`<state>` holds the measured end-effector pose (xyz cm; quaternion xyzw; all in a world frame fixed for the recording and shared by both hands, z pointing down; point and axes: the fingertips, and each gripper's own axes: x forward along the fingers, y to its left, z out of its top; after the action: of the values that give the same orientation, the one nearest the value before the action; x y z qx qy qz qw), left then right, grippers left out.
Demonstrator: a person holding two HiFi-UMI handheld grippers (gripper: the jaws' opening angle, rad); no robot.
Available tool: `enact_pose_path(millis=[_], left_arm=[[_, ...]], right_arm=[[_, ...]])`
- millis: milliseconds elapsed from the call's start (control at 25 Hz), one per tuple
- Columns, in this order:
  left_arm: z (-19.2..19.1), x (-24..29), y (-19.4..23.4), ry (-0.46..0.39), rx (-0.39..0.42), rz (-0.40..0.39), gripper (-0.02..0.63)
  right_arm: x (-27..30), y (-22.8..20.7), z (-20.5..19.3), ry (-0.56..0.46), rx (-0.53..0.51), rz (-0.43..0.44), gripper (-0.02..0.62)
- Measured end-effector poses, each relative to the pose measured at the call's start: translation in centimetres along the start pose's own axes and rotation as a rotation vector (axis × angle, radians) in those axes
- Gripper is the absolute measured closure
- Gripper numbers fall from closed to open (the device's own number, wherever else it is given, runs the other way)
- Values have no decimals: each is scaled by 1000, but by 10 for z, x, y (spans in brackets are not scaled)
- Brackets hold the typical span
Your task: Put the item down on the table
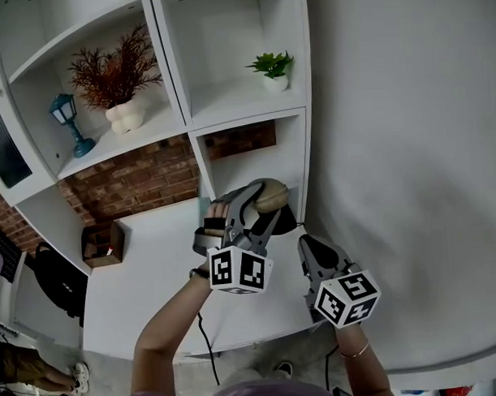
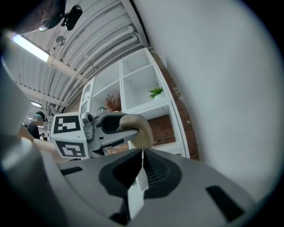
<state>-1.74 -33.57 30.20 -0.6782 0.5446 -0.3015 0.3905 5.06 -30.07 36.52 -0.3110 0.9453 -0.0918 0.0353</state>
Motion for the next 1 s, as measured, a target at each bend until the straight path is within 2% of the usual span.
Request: enact_pose_path(millis=[280, 1000], left_arm=[[5, 22, -11, -42, 171, -31, 365], [-38, 90, -46, -108, 354, -169, 365]], right_arm=[[5, -3, -12, 19, 16, -13, 595], [45, -30, -33, 79, 74, -89, 595]])
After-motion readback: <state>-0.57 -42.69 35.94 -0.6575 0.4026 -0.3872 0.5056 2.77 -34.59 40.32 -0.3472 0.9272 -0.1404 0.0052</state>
